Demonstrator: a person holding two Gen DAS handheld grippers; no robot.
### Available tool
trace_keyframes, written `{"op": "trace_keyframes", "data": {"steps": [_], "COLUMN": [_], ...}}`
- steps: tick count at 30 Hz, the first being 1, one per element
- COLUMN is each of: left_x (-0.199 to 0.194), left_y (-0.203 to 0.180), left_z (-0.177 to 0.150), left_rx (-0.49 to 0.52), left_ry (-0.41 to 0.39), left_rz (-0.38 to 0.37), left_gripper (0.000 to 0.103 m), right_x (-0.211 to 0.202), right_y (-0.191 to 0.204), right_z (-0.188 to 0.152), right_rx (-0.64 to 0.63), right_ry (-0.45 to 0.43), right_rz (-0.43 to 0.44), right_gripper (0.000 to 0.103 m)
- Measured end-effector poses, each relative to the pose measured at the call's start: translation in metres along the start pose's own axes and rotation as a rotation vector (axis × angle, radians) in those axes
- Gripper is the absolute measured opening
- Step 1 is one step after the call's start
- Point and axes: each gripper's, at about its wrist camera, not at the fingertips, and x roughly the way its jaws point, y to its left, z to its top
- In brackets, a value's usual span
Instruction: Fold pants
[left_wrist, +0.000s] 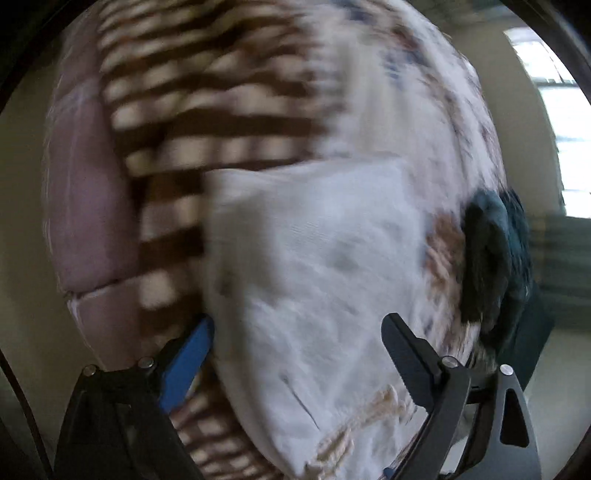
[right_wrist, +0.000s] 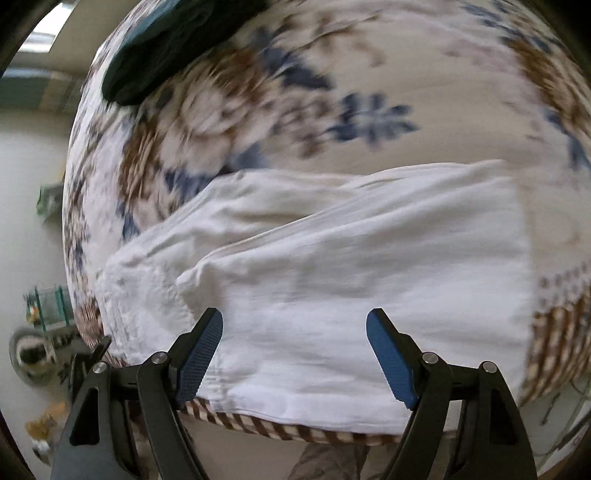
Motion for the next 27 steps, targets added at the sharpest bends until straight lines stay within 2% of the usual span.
{"op": "trace_keyframes", "data": {"steps": [3, 5, 7, 10, 13, 15, 16, 20, 23, 26, 27], "left_x": [0.005, 0.003, -0.002, 0.005, 0.022, 0.019, 0.016, -0.019, -0.042, -0.058, -0.064], "left_y": [0.009, 0.0, -0.011, -0.006, 0.004, 0.001, -0.004, -0.033, -0.062, -0.095, -0.107], "left_z": [0.011, 0.016, 0.021, 0.032, 0.044, 0.043, 0.039, 0.018, -0.007, -0.034, -0.044], "left_rx": [-0.005, 0.052, 0.119, 0.115, 0.084, 0.117, 0.143, 0.288, 0.417, 0.56, 0.606], "left_ry": [-0.008, -0.043, -0.084, -0.098, -0.056, -0.072, -0.081, -0.131, -0.14, -0.169, -0.179], "left_rz": [-0.011, -0.009, 0.007, 0.0, -0.025, -0.037, -0.041, -0.058, -0.046, -0.005, 0.004], "left_gripper": [0.084, 0.062, 0.051, 0.048, 0.048, 0.038, 0.03, 0.017, 0.016, 0.016, 0.016], "right_x": [0.017, 0.024, 0.026, 0.028, 0.032, 0.034, 0.034, 0.025, 0.013, -0.006, -0.012], "right_y": [0.013, 0.014, 0.013, 0.008, 0.001, -0.003, -0.005, -0.011, -0.013, -0.008, -0.007], "right_z": [0.0, 0.0, 0.001, 0.003, 0.004, 0.004, 0.003, 0.0, -0.002, -0.007, -0.008], "right_rx": [-0.05, -0.06, -0.058, -0.049, -0.031, -0.02, -0.021, -0.041, -0.069, -0.157, -0.181], "right_ry": [0.029, 0.044, 0.058, 0.066, 0.076, 0.081, 0.084, 0.072, 0.042, -0.026, -0.043], "right_rz": [-0.03, -0.033, -0.048, -0.051, -0.031, -0.031, -0.031, -0.047, -0.107, -0.304, -0.342], "right_gripper": [0.083, 0.083, 0.083, 0.083, 0.083, 0.083, 0.083, 0.083, 0.082, 0.082, 0.082]}}
